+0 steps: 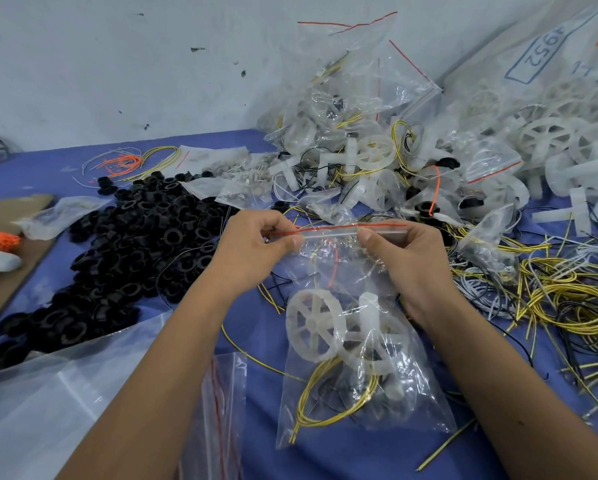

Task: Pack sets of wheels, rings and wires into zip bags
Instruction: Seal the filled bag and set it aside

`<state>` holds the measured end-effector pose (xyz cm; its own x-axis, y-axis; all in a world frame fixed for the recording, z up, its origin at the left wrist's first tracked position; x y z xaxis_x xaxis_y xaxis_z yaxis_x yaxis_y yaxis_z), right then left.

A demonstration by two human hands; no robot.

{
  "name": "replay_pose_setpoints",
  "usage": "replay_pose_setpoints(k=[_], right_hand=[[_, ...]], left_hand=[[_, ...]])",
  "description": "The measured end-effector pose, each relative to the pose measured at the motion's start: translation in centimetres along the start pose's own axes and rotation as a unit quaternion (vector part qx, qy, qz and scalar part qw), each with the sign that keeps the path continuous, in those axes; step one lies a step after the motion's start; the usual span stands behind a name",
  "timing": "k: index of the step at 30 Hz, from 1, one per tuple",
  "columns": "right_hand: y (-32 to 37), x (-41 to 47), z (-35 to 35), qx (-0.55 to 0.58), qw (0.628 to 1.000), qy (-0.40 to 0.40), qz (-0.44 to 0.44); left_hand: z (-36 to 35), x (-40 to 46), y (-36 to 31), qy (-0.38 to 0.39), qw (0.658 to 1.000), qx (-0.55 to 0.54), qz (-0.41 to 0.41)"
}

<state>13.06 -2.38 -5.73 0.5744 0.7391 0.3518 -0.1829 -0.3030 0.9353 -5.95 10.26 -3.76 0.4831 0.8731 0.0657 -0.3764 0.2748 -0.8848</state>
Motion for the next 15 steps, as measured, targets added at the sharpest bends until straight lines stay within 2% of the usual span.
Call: replay_pose_setpoints(k=[5, 10, 15], right_hand=[[-0.2, 0.2, 0.4, 0.004, 1.000, -0.014, -0.011], [0.0, 0.2, 0.3, -0.001, 1.000, -0.012, -0.005], [0.0, 0.2, 0.6, -0.005, 1.000, -0.026, -0.004]], left_hand=[[0.5, 0.1, 0.7, -0.018, 0.997, -0.056, 0.040], [0.7, 0.3, 0.9, -0.020, 0.997, -0.066, 0.038], [1.0, 0.1, 1.2, -0.032, 0.990, -0.121, 0.059]])
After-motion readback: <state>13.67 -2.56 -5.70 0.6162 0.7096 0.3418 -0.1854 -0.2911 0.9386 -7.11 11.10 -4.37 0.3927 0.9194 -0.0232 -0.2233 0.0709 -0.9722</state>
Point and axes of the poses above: each hand's wrist, its own x-axis towards the middle knuckle, its own z-axis out of the back of the hand, y = z × x, the point moved 3 cm from there along x, towards the middle knuckle, and after that the axes turned 13 degrees about z, right-handed, at the moved point
